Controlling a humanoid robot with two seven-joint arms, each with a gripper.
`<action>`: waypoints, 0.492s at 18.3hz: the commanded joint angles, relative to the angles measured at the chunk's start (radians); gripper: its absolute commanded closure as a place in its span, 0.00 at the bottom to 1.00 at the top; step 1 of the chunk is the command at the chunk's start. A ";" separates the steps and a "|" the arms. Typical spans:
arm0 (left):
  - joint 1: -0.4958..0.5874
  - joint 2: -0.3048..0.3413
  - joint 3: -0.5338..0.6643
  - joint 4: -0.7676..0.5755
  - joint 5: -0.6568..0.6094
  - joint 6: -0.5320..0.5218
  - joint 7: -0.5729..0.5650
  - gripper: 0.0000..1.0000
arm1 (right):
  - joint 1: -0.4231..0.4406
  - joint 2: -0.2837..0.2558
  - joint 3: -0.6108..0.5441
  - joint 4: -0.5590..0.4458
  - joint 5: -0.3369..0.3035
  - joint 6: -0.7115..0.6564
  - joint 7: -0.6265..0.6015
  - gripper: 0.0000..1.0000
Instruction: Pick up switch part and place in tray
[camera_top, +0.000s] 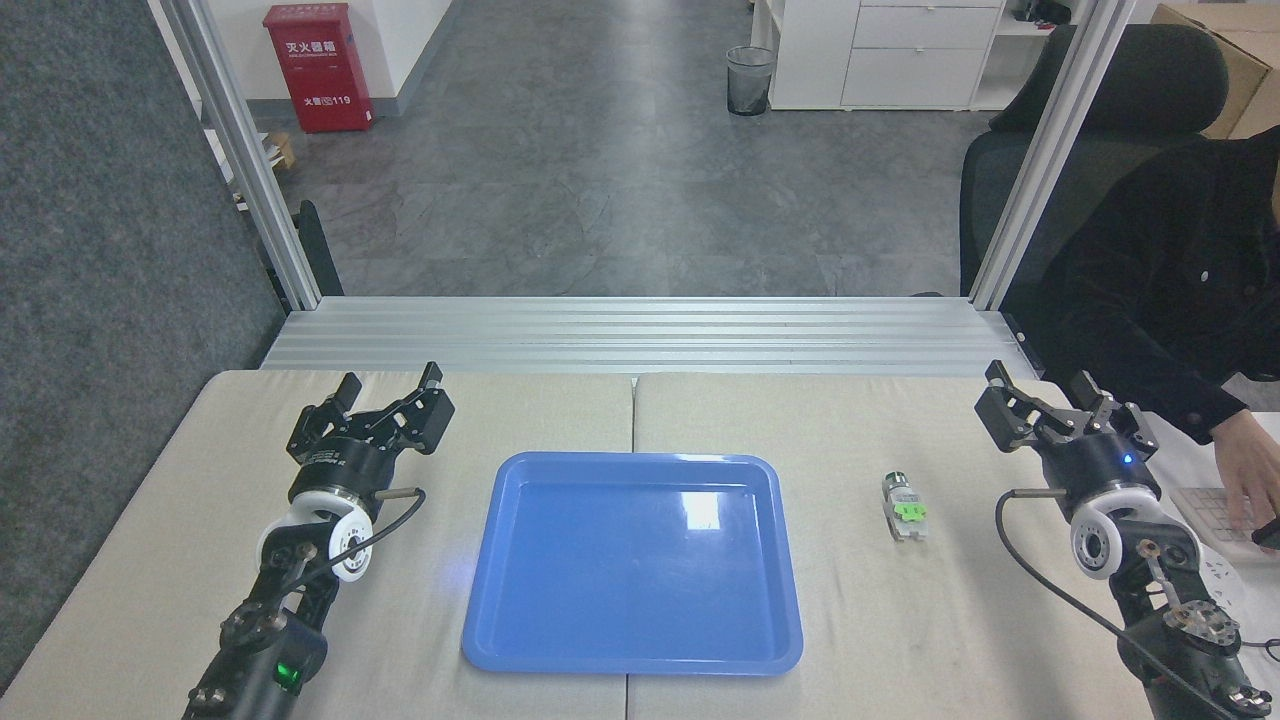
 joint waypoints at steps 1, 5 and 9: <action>0.000 0.000 0.000 0.000 0.000 0.000 0.001 0.00 | -0.014 -0.032 0.009 -0.030 0.008 0.000 -0.001 0.02; 0.000 0.000 0.000 0.000 0.000 0.000 0.001 0.00 | -0.012 -0.035 0.016 -0.030 0.008 -0.004 -0.001 0.02; 0.000 0.000 0.000 0.000 0.000 0.000 0.001 0.00 | -0.005 -0.023 0.011 -0.040 0.008 -0.001 -0.004 0.03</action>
